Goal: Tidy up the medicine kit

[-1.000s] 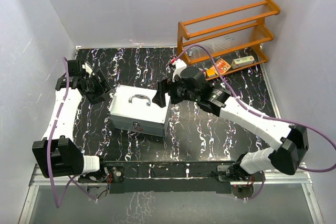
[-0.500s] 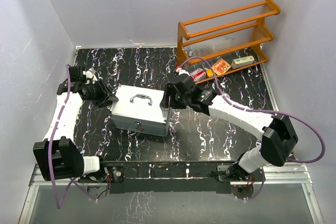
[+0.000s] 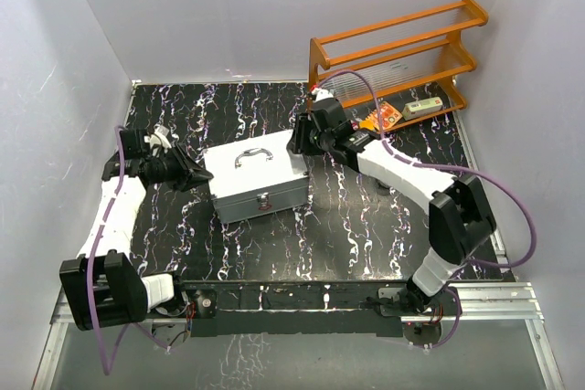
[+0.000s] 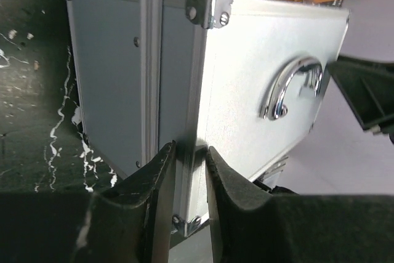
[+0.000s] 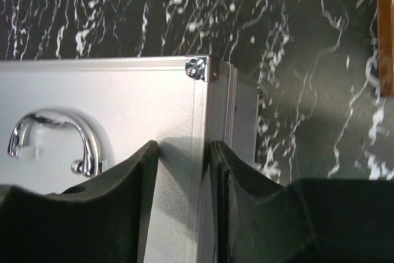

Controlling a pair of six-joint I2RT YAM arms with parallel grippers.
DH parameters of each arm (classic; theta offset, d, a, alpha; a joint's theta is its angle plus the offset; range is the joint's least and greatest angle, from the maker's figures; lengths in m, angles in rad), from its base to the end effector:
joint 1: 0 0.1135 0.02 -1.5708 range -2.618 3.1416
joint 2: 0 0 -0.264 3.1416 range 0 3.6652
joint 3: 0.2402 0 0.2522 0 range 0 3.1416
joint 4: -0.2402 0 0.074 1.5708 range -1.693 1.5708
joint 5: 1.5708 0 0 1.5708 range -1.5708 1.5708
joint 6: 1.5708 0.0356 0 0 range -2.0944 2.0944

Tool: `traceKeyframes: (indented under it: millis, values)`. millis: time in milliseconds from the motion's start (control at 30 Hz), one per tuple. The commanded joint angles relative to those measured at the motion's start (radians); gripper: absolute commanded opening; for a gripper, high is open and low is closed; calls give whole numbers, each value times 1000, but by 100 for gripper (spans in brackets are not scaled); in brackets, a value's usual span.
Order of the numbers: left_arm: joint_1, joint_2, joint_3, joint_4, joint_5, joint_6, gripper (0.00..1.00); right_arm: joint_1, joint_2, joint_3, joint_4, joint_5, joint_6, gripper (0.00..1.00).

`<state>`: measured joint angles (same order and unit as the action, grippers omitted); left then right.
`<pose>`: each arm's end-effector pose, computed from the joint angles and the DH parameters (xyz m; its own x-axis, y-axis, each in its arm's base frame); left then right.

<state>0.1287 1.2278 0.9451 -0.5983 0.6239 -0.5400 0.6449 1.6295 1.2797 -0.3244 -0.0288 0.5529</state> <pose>0.2493 0.0113 0.2720 -0.7922 -0.5233 -0.3141 -0.1664 0.6804 -0.7137 0.2965 0.2243 0.2810 -0.7495 0.0931 -0.6554 -0.2646 0.8654 0.4256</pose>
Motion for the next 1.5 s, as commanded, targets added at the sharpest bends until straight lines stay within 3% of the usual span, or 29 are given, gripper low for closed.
traceKeyframes:
  millis: [0, 200, 333, 600, 767, 933, 1100, 1267, 1467]
  values:
    - [-30, -6, -126, -109, 64, -27, 21, 30, 131, 74, 115, -128, -110, 30]
    - [-30, -15, -153, -76, 94, -60, 27, 26, 249, 211, 106, -47, -80, 31]
    - [-29, -1, -42, -144, -25, -13, 33, 27, 271, 324, -10, 43, -45, 37]
    - [-30, 111, 304, -316, -304, 131, 43, 27, 120, 327, -133, 210, -89, 57]
    - [-30, 187, 455, -339, -352, 197, 46, 25, -21, 257, -139, 249, -179, 64]
    - [-30, 228, 511, -261, -281, 225, 57, 27, -147, 102, -106, 205, -204, 65]
    - [-31, 301, 506, -170, -109, 265, 66, 77, -269, -123, -3, 76, -244, 65]
    - [-31, 373, 481, -153, 1, 280, 67, 207, -317, -284, 136, 143, -248, 65]
    - [-31, 350, 397, -107, 119, 262, 66, 293, -227, -334, 302, 238, -219, 63]
